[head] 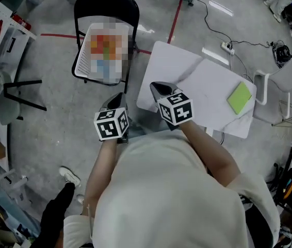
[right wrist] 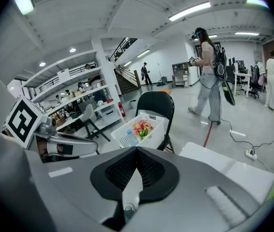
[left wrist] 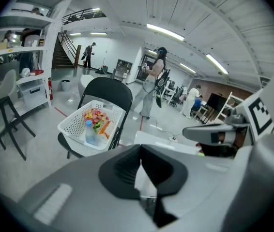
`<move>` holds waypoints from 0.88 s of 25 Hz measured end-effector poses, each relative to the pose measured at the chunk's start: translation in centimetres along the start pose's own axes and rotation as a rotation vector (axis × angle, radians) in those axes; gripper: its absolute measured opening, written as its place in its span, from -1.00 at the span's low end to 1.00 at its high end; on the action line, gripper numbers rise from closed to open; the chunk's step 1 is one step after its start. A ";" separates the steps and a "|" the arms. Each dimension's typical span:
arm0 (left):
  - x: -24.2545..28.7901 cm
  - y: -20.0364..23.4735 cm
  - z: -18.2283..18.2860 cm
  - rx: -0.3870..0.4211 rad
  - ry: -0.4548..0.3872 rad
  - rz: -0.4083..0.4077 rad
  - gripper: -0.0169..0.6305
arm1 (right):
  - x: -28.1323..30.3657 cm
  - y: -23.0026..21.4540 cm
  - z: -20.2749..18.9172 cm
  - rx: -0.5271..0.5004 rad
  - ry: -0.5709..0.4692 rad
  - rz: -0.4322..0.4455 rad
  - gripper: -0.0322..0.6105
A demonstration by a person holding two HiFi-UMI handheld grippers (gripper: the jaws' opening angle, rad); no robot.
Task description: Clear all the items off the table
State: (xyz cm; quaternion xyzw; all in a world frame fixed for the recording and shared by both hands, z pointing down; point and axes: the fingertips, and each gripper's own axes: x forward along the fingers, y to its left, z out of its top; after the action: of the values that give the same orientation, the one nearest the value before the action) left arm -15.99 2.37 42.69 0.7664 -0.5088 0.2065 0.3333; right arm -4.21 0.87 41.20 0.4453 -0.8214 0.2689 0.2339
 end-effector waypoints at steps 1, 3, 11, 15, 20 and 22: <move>0.5 -1.1 0.1 0.003 0.000 -0.005 -0.92 | -0.8 -1.1 -0.3 0.006 -0.002 -0.007 -0.90; 1.5 -3.3 0.1 0.014 0.003 -0.018 -0.92 | -2.1 -3.2 -0.9 0.018 -0.004 -0.022 -0.90; 5.1 -11.6 -0.8 0.085 0.040 -0.084 -0.92 | -6.7 -10.4 -3.4 0.091 -0.029 -0.075 -0.90; 6.8 -15.9 -1.6 0.133 0.068 -0.122 -0.92 | -9.4 -14.1 -5.0 0.156 -0.048 -0.104 -0.90; 8.7 -21.0 -2.8 0.182 0.109 -0.165 -0.92 | -12.9 -19.1 -7.5 0.227 -0.054 -0.156 -0.90; 9.5 -23.0 -3.4 0.203 0.130 -0.186 -0.92 | -14.4 -21.1 -8.8 0.260 -0.053 -0.181 -0.90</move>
State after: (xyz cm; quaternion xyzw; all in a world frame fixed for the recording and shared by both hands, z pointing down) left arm 8.99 4.66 44.34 0.8250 -0.3895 0.2744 0.3040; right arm 22.28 5.57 43.72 0.5509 -0.7422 0.3388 0.1759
